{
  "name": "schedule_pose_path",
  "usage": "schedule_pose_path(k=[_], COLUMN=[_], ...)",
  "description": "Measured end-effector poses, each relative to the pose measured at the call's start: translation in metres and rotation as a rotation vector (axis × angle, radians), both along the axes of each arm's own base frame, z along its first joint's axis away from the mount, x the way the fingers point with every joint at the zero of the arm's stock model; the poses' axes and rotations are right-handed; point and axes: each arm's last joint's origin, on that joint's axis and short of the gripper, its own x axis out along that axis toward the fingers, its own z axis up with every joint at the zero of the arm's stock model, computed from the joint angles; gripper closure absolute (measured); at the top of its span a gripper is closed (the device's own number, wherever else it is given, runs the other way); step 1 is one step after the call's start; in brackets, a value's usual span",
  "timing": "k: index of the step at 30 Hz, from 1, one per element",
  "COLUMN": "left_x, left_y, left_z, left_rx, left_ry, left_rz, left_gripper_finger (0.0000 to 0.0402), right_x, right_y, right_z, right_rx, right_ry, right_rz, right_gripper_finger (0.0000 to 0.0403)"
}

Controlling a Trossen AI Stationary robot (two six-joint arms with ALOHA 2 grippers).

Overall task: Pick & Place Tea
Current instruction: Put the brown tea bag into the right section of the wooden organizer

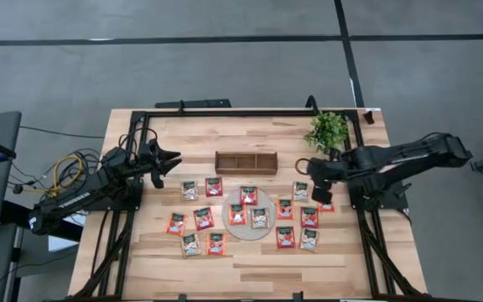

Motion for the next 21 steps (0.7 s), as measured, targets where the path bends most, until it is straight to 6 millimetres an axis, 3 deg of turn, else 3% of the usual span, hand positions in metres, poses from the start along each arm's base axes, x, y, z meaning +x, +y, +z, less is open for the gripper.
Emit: schedule_pose_path(k=[7, 21], left_x=[0.0, 0.0], left_y=[0.0, 0.0], left_z=[0.0, 0.0], left_rx=[-0.022, -0.018], left_ry=[-0.006, -0.004], left_rz=[-0.001, 0.01], left_gripper_finger=[0.0273, 0.0273], right_x=[0.02, 0.013], right_y=[-0.012, -0.044], right_z=[-0.019, -0.016], right_rx=[0.071, 0.161], right_ry=[0.1, 0.093], right_rz=[0.042, -0.037], right_gripper_finger=[0.031, 0.0291])
